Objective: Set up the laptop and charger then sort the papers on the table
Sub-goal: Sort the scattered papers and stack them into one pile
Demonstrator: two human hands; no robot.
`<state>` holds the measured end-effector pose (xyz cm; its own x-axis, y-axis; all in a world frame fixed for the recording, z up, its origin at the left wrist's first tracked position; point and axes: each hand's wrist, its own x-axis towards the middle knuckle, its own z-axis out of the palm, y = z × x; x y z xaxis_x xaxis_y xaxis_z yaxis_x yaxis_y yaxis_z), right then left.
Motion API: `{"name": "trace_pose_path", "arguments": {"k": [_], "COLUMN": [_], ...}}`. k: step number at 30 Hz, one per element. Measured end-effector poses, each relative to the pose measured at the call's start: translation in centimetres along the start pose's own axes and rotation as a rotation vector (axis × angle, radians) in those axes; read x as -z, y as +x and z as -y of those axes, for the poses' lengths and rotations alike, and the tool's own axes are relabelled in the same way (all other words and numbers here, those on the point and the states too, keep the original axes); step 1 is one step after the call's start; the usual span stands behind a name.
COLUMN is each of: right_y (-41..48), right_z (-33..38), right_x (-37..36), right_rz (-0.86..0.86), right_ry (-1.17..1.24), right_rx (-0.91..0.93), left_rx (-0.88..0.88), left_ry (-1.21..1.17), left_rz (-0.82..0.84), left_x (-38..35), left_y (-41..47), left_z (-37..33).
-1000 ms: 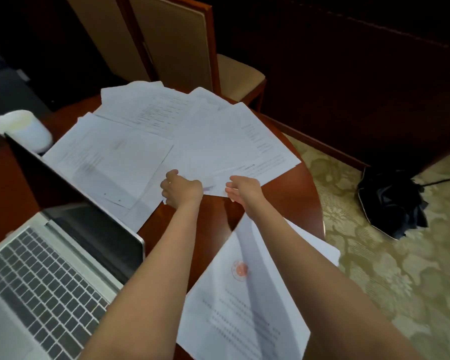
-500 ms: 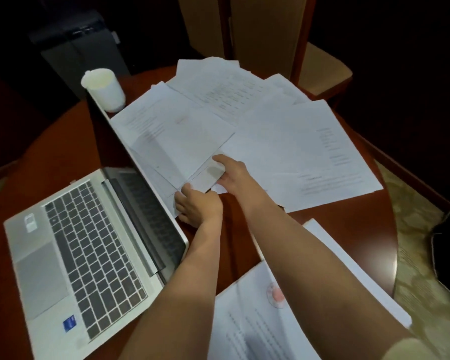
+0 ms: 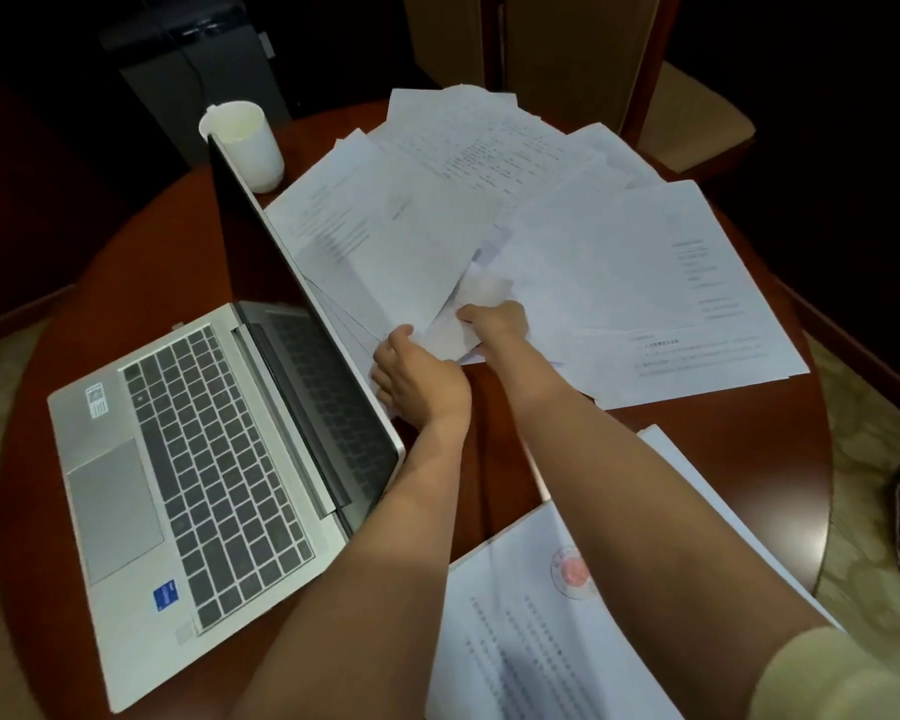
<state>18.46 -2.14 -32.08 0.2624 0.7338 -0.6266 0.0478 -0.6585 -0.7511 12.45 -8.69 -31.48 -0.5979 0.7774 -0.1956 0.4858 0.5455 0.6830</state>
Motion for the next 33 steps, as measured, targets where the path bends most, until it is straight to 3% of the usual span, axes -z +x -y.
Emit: {"name": "trace_pose_path", "arguments": {"k": [4, 11, 15, 23, 27, 33], "right_y": [0.2, 0.6, 0.1, -1.5, -2.2, -2.2], "right_z": [-0.8, -2.5, -3.7, -4.2, -4.2, -4.3], "right_x": [2.5, 7.5, 8.9, 10.0, 10.4, 10.2], "right_rz": [-0.021, 0.024, 0.04, 0.134, 0.107, -0.017], "right_ry": [-0.023, 0.036, 0.101, 0.192, 0.236, 0.333], "right_rx": [0.039, 0.035, 0.068, 0.106, 0.107, 0.06], "left_rx": [-0.146, -0.29, -0.351, -0.487, -0.59, -0.525], "left_ry": [0.065, 0.401, 0.583, 0.621, 0.469, 0.254], "left_rz": [-0.053, 0.247, 0.303, 0.406, 0.288, 0.298], "left_x": [-0.4, -1.5, -2.0, -2.0, -1.9, -1.2], "left_y": [0.5, 0.5, -0.1, -1.3, -0.9, -0.8], "left_z": [-0.6, 0.3, 0.8, -0.2, -0.5, -0.5]}}
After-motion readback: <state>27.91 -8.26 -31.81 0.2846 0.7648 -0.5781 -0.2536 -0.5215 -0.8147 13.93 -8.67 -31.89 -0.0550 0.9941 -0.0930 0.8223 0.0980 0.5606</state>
